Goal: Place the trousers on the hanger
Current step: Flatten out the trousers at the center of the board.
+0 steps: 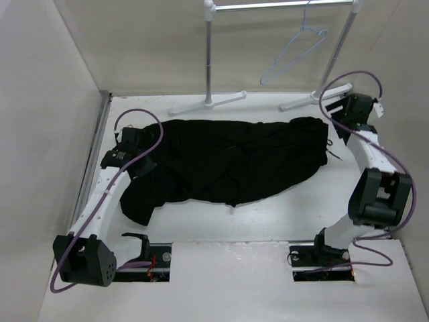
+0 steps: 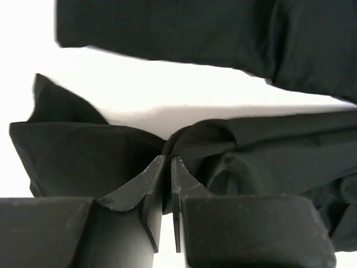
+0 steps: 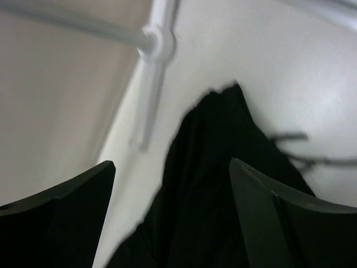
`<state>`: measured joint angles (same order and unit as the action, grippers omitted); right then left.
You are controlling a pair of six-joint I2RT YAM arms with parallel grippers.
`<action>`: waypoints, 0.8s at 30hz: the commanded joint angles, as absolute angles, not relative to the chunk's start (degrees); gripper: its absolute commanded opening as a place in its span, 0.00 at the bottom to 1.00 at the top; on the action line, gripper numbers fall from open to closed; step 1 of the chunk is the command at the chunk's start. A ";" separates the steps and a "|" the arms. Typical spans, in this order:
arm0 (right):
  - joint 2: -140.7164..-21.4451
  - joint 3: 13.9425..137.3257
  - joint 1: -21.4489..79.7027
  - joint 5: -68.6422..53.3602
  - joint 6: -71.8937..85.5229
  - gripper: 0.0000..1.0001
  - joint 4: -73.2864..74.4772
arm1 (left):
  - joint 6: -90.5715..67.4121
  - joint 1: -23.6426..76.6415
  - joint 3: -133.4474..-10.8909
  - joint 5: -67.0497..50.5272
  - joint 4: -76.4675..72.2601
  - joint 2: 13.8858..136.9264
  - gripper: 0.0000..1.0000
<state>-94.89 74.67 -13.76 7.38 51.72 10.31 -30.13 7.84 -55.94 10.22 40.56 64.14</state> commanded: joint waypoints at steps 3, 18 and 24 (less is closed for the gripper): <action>-76.59 54.01 -7.70 14.58 51.32 0.78 13.45 | -28.04 4.97 -55.19 8.95 33.77 69.24 0.08; -74.87 39.02 -13.49 4.83 50.97 0.74 11.52 | -34.10 -3.12 -69.33 15.06 26.37 86.98 0.73; -83.40 42.89 -14.20 3.08 51.77 0.48 6.87 | -35.85 -4.09 -74.09 10.29 22.94 103.69 0.68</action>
